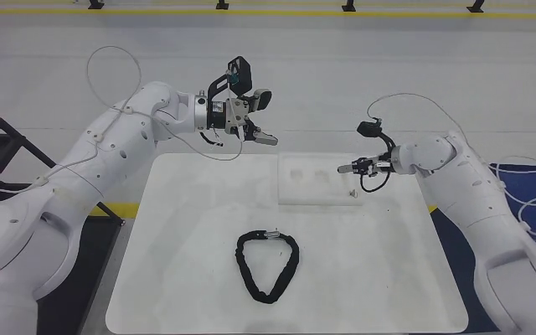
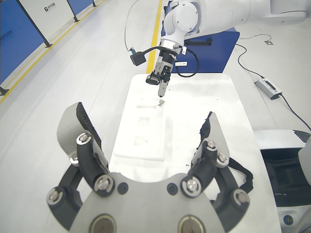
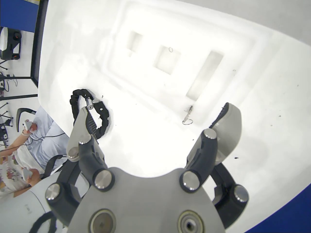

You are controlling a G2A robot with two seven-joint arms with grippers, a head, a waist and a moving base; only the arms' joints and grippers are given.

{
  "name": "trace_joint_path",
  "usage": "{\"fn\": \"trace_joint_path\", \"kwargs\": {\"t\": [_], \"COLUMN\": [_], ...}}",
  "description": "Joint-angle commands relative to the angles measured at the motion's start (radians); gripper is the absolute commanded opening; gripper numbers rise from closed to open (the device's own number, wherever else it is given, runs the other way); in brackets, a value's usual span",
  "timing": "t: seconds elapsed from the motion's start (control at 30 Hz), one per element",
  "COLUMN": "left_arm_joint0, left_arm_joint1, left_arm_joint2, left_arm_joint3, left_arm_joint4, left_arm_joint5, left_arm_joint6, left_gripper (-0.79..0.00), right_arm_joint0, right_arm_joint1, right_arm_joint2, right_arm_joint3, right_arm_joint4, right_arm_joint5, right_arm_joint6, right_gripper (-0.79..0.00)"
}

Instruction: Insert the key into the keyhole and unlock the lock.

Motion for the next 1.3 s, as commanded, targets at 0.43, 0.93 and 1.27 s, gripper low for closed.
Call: {"fn": "trace_joint_path", "kwargs": {"t": [0.43, 0.93, 1.27], "left_arm_joint0": [0.000, 0.000, 0.000], "left_arm_joint1": [0.000, 0.000, 0.000], "left_arm_joint2": [0.000, 0.000, 0.000], "left_arm_joint3": [0.000, 0.000, 0.000], "left_arm_joint4": [0.000, 0.000, 0.000], "left_arm_joint5": [0.000, 0.000, 0.000], "left_arm_joint6": [0.000, 0.000, 0.000], "left_gripper": [0.000, 0.000, 0.000], "right_arm_joint0": [0.028, 0.028, -0.016], "right_arm_joint1": [-0.107, -0.107, -0.103], "right_arm_joint2": [-0.084, -0.084, -0.102], "right_arm_joint3": [0.162, 0.162, 0.087], "right_arm_joint4": [-0.014, -0.014, -0.105], "right_arm_joint5": [0.153, 0.153, 0.208], "right_arm_joint6": [0.040, 0.040, -0.016], "right_gripper": [0.000, 0.000, 0.000]}}
